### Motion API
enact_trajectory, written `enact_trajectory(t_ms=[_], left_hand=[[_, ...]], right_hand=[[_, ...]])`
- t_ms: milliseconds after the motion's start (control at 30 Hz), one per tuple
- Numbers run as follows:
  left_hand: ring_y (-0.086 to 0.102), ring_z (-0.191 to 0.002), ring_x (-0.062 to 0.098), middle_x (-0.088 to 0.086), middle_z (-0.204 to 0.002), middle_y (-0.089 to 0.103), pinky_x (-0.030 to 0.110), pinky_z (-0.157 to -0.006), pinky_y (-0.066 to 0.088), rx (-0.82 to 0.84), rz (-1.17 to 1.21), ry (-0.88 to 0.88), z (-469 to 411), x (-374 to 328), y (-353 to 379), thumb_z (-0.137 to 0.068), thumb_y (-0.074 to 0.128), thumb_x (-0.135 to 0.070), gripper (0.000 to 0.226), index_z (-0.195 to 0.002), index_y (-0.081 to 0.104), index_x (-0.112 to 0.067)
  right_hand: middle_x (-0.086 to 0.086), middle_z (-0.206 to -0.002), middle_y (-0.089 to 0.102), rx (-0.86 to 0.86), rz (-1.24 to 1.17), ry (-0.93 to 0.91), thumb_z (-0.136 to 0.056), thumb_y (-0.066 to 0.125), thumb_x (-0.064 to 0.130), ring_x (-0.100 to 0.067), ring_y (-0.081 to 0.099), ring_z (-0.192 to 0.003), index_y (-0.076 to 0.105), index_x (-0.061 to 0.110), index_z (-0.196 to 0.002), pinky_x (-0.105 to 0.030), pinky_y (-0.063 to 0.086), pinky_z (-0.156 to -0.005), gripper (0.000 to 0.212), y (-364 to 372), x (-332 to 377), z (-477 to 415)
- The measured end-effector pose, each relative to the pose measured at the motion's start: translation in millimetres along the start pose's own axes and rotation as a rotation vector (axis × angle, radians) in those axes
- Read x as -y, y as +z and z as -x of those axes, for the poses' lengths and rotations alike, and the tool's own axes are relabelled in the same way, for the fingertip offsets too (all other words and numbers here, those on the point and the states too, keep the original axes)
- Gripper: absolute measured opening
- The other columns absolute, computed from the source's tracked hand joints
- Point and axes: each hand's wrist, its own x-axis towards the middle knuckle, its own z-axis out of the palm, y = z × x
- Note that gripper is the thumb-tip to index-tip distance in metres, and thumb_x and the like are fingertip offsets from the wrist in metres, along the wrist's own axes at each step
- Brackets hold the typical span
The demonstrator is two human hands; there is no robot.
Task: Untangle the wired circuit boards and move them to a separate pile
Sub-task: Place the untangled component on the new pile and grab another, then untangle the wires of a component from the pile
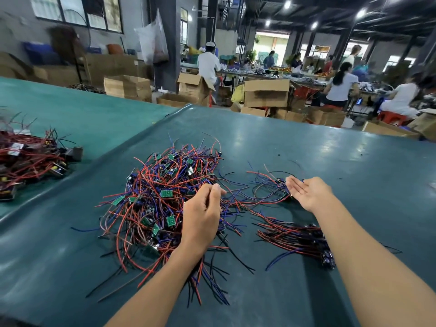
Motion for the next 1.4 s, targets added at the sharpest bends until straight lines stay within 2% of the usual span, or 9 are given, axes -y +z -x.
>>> enact_trajectory(t_ms=[167,400,467,600,733,867,1000,1133,1400], left_hand=[[0.041,-0.043,0.009,0.006,-0.059,0.056,0.032,-0.041,0.033,-0.004,-0.021,0.003,-0.2,-1.0,-0.2,-0.100,0.041,-0.053,0.034,-0.085,0.064,-0.032],[0.040,-0.044,0.007,0.007,-0.062,0.056,0.030,-0.041,0.032,-0.111,-0.009,0.022,0.6,-6.8,-0.5,-0.101,0.041,-0.047,0.034,-0.087,0.065,-0.028],[0.043,-0.046,0.006,0.002,-0.060,0.055,0.026,-0.042,0.033,-0.220,0.022,0.009,-1.2,-10.0,-1.7,-0.103,0.042,-0.040,0.031,-0.086,0.066,-0.028],[0.040,-0.054,0.012,-0.007,-0.061,0.049,0.029,-0.049,0.030,-0.475,0.288,-0.151,-9.5,-14.3,-6.3,-0.105,0.039,-0.029,0.028,-0.087,0.059,-0.020],[0.038,-0.057,0.018,0.002,-0.070,0.045,0.030,-0.047,0.031,-0.664,0.456,-0.230,-17.4,-16.7,-9.9,-0.108,0.035,-0.024,0.019,-0.098,0.049,-0.017],[0.039,-0.063,0.025,0.005,-0.073,0.044,0.032,-0.051,0.033,-0.635,0.435,-0.219,-16.5,-18.3,-8.6,-0.108,0.035,-0.024,0.016,-0.101,0.049,-0.019],[0.040,-0.066,0.027,0.006,-0.071,0.046,0.035,-0.052,0.032,-0.619,0.416,-0.213,-16.1,-19.5,-9.2,-0.108,0.036,-0.024,0.019,-0.098,0.052,-0.021],[0.041,-0.064,0.026,0.003,-0.069,0.048,0.042,-0.059,0.033,-0.595,0.366,-0.217,-15.8,-17.1,-10.0,-0.106,0.036,-0.028,0.022,-0.095,0.054,-0.023],[0.047,-0.059,0.017,-0.006,-0.064,0.054,0.042,-0.060,0.038,-0.387,0.200,-0.154,-11.5,-11.5,-6.0,-0.104,0.039,-0.032,0.025,-0.093,0.060,-0.024]], right_hand=[[-0.023,-0.091,0.067,-0.144,0.014,-0.009,-0.101,0.029,0.000,-0.032,0.068,-0.067,0.045,-0.007,-0.128,-0.038,0.056,-0.047,0.032,0.5,-16.4,-3.0],[-0.012,-0.061,0.055,-0.366,0.318,-0.265,-0.084,0.047,0.002,-0.017,0.050,-0.029,0.057,0.003,-0.082,-0.026,0.043,-0.034,0.010,20.2,-30.3,18.5],[-0.011,-0.067,0.062,-0.247,0.561,-0.446,-0.083,0.058,0.010,-0.015,0.054,-0.032,0.060,0.009,-0.083,-0.027,0.045,-0.034,0.002,37.7,-37.2,41.7],[0.001,-0.071,0.069,0.373,0.867,-0.593,-0.086,0.069,0.014,-0.011,0.063,-0.049,0.069,0.019,-0.088,-0.030,0.053,-0.043,0.005,69.6,-64.1,94.6],[0.008,-0.078,0.071,0.564,1.168,-0.713,-0.086,0.073,0.017,-0.013,0.065,-0.075,0.078,0.015,-0.097,-0.034,0.056,-0.083,0.013,91.4,-93.2,115.9],[-0.002,-0.114,0.072,0.633,1.501,-0.612,-0.084,0.077,0.029,-0.019,0.063,-0.103,0.072,0.018,-0.120,-0.021,0.044,-0.087,0.037,96.9,-108.2,113.4],[-0.001,-0.101,0.070,0.624,1.539,-0.614,-0.084,0.075,0.023,-0.016,0.060,-0.089,0.074,0.020,-0.106,-0.020,0.039,-0.074,0.022,99.2,-102.3,112.2],[-0.005,-0.084,0.062,0.666,1.437,-0.405,-0.093,0.048,0.003,-0.022,0.062,-0.074,0.070,0.017,-0.112,-0.035,0.059,-0.060,0.032,96.8,-90.7,110.2],[-0.001,-0.104,0.070,0.679,1.774,-0.609,-0.087,0.052,0.010,-0.015,0.061,-0.056,0.071,0.034,-0.110,-0.027,0.058,-0.068,0.038,97.4,-85.6,102.8]])
